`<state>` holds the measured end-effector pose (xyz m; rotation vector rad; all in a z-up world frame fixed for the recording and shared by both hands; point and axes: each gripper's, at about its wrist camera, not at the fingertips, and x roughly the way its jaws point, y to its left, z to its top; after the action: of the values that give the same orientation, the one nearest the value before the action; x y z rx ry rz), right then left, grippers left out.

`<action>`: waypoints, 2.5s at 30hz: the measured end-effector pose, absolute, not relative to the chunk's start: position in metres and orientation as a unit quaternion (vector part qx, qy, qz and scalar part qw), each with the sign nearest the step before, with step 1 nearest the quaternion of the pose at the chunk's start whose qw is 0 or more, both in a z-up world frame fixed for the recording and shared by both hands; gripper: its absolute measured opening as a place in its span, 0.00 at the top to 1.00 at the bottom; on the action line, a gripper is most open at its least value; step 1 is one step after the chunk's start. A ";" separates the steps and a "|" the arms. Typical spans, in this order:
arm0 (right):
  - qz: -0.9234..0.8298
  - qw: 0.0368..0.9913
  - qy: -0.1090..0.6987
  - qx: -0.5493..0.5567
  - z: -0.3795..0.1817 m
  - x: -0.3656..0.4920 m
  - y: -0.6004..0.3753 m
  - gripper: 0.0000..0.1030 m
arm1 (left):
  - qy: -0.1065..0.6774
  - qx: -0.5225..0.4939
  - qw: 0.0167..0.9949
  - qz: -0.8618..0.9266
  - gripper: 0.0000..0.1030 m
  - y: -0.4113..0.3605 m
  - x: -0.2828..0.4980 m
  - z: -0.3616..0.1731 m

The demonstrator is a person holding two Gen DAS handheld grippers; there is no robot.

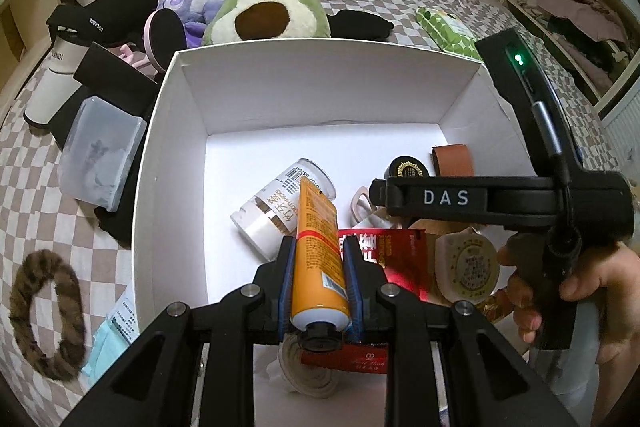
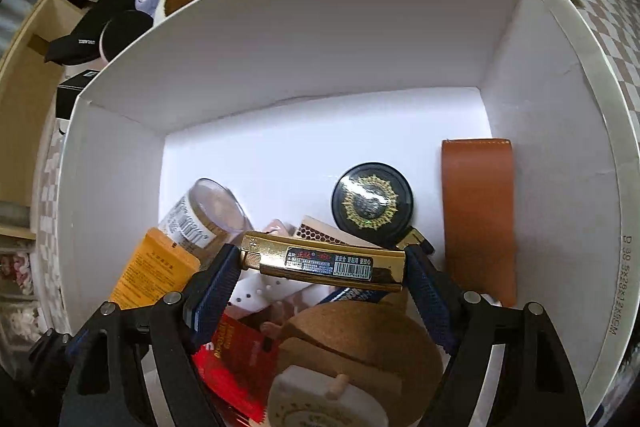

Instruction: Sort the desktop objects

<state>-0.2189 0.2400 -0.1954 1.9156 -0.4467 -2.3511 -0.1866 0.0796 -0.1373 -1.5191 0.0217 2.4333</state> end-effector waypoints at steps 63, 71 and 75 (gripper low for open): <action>-0.756 0.063 -0.251 0.602 -0.174 -0.209 0.268 0.19 | 0.003 -0.556 0.122 0.822 0.36 0.103 -0.190 -0.152; -0.755 0.063 -0.251 0.602 -0.173 -0.209 0.268 0.19 | 0.028 -0.567 0.168 0.806 0.36 0.102 -0.182 -0.150; -0.756 0.066 -0.251 0.601 -0.172 -0.209 0.268 0.19 | 0.035 -0.568 0.195 0.799 0.36 0.102 -0.178 -0.143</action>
<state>-0.2089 0.2682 -0.1723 1.8136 -0.7578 -2.2793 -0.1782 0.1017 -0.1427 -1.5920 0.0969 2.2395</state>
